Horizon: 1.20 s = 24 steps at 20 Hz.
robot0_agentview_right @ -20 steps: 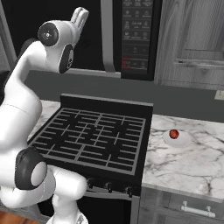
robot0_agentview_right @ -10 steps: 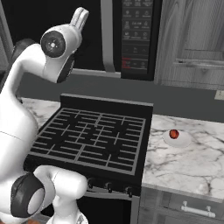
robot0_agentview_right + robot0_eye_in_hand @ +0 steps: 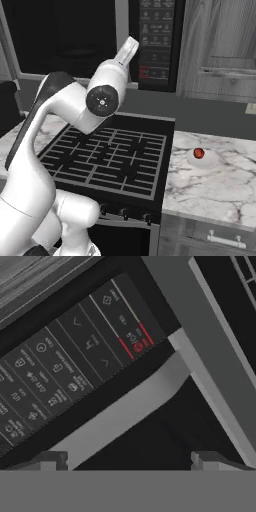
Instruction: Remove the apple from the bowl and place it on the small plate. Then place the bowl with only the shrimp in the microwave, close the door, and press the start button to microwave the shrimp.
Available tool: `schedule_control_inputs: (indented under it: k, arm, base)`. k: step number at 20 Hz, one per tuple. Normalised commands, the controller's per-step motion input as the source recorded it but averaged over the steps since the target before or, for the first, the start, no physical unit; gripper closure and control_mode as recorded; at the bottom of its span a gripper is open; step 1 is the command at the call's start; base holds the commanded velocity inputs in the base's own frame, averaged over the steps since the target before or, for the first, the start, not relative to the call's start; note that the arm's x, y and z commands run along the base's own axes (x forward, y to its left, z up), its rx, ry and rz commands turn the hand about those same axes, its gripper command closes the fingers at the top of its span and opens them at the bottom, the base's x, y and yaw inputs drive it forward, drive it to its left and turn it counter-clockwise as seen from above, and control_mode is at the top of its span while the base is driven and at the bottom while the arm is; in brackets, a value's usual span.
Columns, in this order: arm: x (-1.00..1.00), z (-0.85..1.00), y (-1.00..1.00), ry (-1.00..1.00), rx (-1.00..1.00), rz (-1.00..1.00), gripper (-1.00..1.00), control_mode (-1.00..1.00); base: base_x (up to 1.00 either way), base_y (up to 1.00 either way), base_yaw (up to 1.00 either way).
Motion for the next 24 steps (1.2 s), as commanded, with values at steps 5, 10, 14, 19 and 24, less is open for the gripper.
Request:
schedule_control_inputs:
  k: [5, 10, 14, 19, 24]
  arm:
    - [-0.03, -0.33, -0.95, 0.00, 0.08, 0.00, -1.00, -1.00]
    - [0.14, -0.12, -0.42, 0.00, 0.04, 0.05, -1.00, -1.00]
    - [0.29, -0.22, -0.15, 0.00, 0.02, 0.11, -1.00, -1.00]
    - [0.36, -0.33, 0.00, 0.01, 0.00, 0.08, -1.00, -1.00]
    - [0.44, -0.35, 0.00, 0.02, 0.00, 0.06, -1.00, -1.00]
  base:
    - [0.00, 0.00, 0.00]
    - [0.00, 0.00, 0.00]
    - [0.00, 0.00, 0.00]
    - [0.00, 0.00, 0.00]
    - [0.00, 0.00, 0.00]
